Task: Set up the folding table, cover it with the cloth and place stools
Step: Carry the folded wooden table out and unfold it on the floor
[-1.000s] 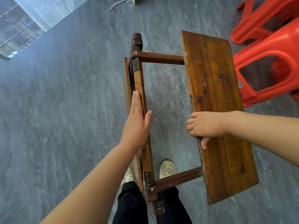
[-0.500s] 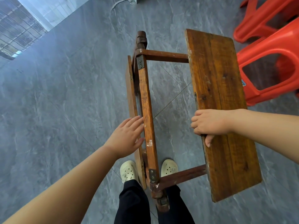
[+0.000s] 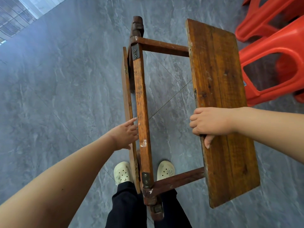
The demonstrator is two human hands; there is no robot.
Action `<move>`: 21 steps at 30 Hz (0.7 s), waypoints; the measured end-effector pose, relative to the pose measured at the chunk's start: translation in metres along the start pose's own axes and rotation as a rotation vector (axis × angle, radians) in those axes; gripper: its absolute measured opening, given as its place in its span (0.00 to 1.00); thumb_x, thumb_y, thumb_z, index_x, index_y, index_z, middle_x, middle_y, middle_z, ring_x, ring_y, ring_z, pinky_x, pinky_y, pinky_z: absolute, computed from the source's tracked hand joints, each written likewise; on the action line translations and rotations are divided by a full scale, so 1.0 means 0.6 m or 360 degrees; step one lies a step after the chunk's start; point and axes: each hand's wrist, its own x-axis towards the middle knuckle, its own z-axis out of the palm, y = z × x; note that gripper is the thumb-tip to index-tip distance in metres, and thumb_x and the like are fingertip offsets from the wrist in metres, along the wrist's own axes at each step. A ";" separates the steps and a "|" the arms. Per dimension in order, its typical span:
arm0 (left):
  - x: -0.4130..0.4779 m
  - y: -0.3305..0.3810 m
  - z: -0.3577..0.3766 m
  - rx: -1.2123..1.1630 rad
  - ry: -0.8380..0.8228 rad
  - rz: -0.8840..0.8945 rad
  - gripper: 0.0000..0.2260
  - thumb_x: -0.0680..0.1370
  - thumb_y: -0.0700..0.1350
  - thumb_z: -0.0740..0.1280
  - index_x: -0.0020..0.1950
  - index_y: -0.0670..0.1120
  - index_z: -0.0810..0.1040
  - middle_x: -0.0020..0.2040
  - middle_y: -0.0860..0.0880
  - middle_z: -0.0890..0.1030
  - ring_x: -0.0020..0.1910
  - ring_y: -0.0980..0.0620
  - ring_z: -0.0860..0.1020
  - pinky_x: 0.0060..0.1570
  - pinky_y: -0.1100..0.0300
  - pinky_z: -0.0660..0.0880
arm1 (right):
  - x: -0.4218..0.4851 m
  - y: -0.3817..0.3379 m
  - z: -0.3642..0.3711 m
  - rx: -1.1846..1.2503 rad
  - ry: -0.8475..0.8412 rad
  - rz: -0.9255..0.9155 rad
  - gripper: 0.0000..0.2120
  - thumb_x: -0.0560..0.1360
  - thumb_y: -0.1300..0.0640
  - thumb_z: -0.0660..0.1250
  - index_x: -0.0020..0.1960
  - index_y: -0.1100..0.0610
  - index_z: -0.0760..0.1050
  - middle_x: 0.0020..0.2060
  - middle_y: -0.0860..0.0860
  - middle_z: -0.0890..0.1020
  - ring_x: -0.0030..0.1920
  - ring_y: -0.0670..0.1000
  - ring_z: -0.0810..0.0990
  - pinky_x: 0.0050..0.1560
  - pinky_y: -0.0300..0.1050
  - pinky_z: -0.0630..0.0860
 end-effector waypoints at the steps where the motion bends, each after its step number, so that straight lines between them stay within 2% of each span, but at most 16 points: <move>1: 0.001 -0.001 -0.006 0.0017 0.0007 0.0029 0.21 0.81 0.51 0.58 0.73 0.47 0.63 0.75 0.48 0.62 0.76 0.46 0.53 0.68 0.50 0.32 | 0.001 0.000 0.000 -0.0009 -0.0003 0.0004 0.28 0.73 0.33 0.54 0.57 0.54 0.73 0.52 0.48 0.74 0.56 0.50 0.69 0.59 0.46 0.62; 5: 0.005 -0.009 -0.018 -0.0031 0.0052 0.0160 0.17 0.81 0.44 0.58 0.70 0.47 0.68 0.70 0.50 0.69 0.72 0.49 0.62 0.73 0.55 0.46 | 0.003 -0.002 -0.002 -0.0013 -0.0003 0.0004 0.29 0.71 0.31 0.54 0.55 0.53 0.74 0.50 0.47 0.75 0.55 0.50 0.70 0.57 0.46 0.62; 7: 0.002 -0.020 -0.008 -0.0023 0.0049 0.0213 0.16 0.81 0.46 0.59 0.68 0.47 0.70 0.68 0.49 0.72 0.70 0.49 0.65 0.73 0.56 0.48 | 0.004 -0.003 -0.002 -0.0003 -0.0011 0.0006 0.29 0.71 0.31 0.54 0.55 0.53 0.74 0.50 0.47 0.75 0.54 0.50 0.69 0.57 0.45 0.62; 11: -0.027 -0.046 0.027 0.0084 0.0069 0.0339 0.14 0.79 0.49 0.60 0.62 0.44 0.73 0.60 0.48 0.76 0.64 0.46 0.69 0.73 0.49 0.54 | 0.003 -0.004 -0.006 0.0014 -0.0062 0.0026 0.29 0.71 0.31 0.55 0.56 0.54 0.73 0.51 0.47 0.75 0.56 0.50 0.69 0.56 0.44 0.61; 15: -0.079 -0.066 0.036 0.0120 -0.0016 0.0361 0.16 0.80 0.54 0.58 0.58 0.43 0.73 0.55 0.46 0.76 0.57 0.46 0.71 0.67 0.51 0.63 | 0.004 -0.007 -0.011 0.0022 -0.0077 0.0023 0.29 0.71 0.31 0.55 0.56 0.54 0.74 0.52 0.47 0.75 0.56 0.50 0.69 0.57 0.45 0.62; 18: -0.116 -0.069 0.036 0.0123 -0.0101 0.0332 0.16 0.80 0.53 0.58 0.59 0.42 0.73 0.55 0.45 0.76 0.56 0.45 0.71 0.62 0.52 0.65 | 0.009 -0.015 -0.023 0.0027 -0.0076 0.0019 0.29 0.71 0.31 0.54 0.56 0.53 0.74 0.52 0.47 0.75 0.56 0.50 0.70 0.57 0.45 0.62; 21: -0.150 -0.073 0.028 0.0133 -0.0184 0.0325 0.16 0.80 0.51 0.58 0.61 0.42 0.72 0.57 0.44 0.76 0.57 0.45 0.71 0.62 0.52 0.66 | 0.017 -0.023 -0.037 -0.0005 -0.0057 0.0006 0.30 0.71 0.30 0.53 0.56 0.54 0.74 0.51 0.47 0.76 0.55 0.51 0.70 0.56 0.46 0.63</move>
